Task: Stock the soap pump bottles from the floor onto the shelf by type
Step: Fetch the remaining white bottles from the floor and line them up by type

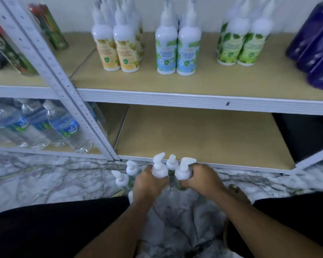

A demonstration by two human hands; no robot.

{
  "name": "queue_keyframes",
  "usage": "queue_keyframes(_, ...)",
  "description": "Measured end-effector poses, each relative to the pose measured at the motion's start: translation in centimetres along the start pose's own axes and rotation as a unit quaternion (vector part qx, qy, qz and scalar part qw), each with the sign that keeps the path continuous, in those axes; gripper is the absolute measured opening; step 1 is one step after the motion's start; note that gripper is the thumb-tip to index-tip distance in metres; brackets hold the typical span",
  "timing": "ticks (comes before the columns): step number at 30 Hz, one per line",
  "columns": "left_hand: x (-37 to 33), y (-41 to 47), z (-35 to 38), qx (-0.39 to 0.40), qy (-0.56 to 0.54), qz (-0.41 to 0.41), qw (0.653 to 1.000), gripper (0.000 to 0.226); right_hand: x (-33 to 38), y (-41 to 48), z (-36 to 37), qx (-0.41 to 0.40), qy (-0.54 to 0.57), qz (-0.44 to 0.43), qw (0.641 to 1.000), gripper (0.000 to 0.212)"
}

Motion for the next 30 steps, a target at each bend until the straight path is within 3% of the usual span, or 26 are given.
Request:
queue_keyframes(2,-3.3,-0.8,-3.5,-0.021,0.041,0.051,0.998,0.042,1.1,0.0,-3.5,0.038,0.031,-0.012,0.999,0.031)
queue_keyframes(5,-7.5,-1.7,-8.4,-0.017,0.031,0.112,0.993,0.048,3.2,-0.2,-8.7,0.029,0.061,-0.046,0.997,0.037)
queue_keyframes(7,-9.8,-2.1,-11.4,-0.021,0.02,0.141,0.99,0.052,4.9,-0.3,-12.1,0.005,0.076,-0.082,0.994,0.053)
queue_keyframes(10,-13.1,-3.1,-15.4,-0.021,-0.062,0.184,0.981,0.053,7.2,-0.7,-17.2,-0.023,0.105,-0.12,0.987,0.055)
queue_keyframes(15,-16.6,-5.6,-19.9,0.017,-0.207,0.212,0.955,0.053,9.4,-2.4,-23.1,-0.023,0.277,-0.138,0.951,0.051)
queue_keyframes(19,-16.4,-7.2,-18.4,0.081,-0.373,0.176,0.907,0.069,9.1,-3.5,-23.7,-0.044,0.439,-0.11,0.891,0.052)
queue_keyframes(22,-16.3,-7.9,-15.9,0.134,-0.451,0.158,0.868,0.063,8.4,-3.8,-21.9,-0.037,0.536,-0.068,0.841,0.048)
queue_keyframes(26,-17.0,-8.9,-14.6,0.144,-0.47,0.166,0.855,0.054,8.6,-3.9,-20.6,-0.068,0.556,-0.051,0.826,0.035)
queue_keyframes(30,-17.3,-9.3,-14.1,0.163,-0.468,0.155,0.855,0.061,8.8,-4.1,-19.6,-0.075,0.582,-0.012,0.81,0.049)
Point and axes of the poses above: each hand's wrist, its own y-axis towards the middle knuckle, its own z-axis out of the palm, x = y × z, the point moved 5 cm from there along y, towards the middle knuckle, and after that the axes turned 5 degrees about -z, right-handed, at the moved point
